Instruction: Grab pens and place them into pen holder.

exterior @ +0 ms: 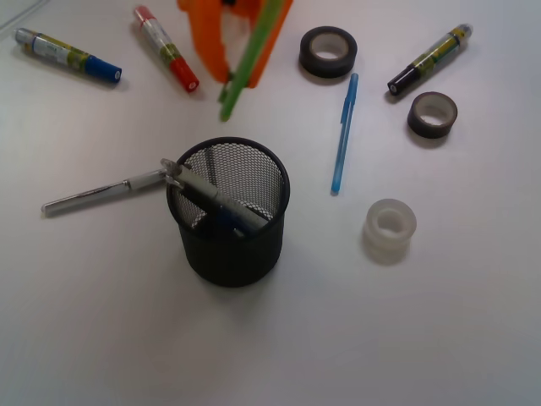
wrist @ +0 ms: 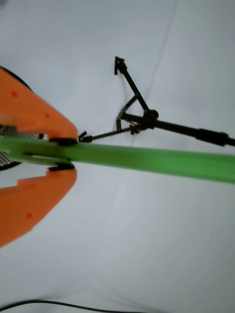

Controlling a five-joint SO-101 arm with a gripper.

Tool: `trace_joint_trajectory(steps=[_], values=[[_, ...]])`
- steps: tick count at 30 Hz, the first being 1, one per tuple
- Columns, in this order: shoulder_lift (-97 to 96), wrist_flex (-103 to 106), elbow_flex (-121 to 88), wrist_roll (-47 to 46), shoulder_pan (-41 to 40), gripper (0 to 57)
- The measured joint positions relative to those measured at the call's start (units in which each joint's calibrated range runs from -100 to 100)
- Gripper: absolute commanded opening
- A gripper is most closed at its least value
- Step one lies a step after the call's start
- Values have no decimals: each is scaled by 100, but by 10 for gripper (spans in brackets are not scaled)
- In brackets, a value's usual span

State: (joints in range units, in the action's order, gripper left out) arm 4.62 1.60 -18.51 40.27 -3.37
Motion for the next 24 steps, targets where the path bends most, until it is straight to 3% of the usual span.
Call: trace_joint_trajectory(steps=[11, 15, 24], values=[[-1551, 2454, -207, 244, 74, 17], [-1655, 3317, -925, 357, -104, 106], [-1646, 3905, -1932, 532, -133, 217]])
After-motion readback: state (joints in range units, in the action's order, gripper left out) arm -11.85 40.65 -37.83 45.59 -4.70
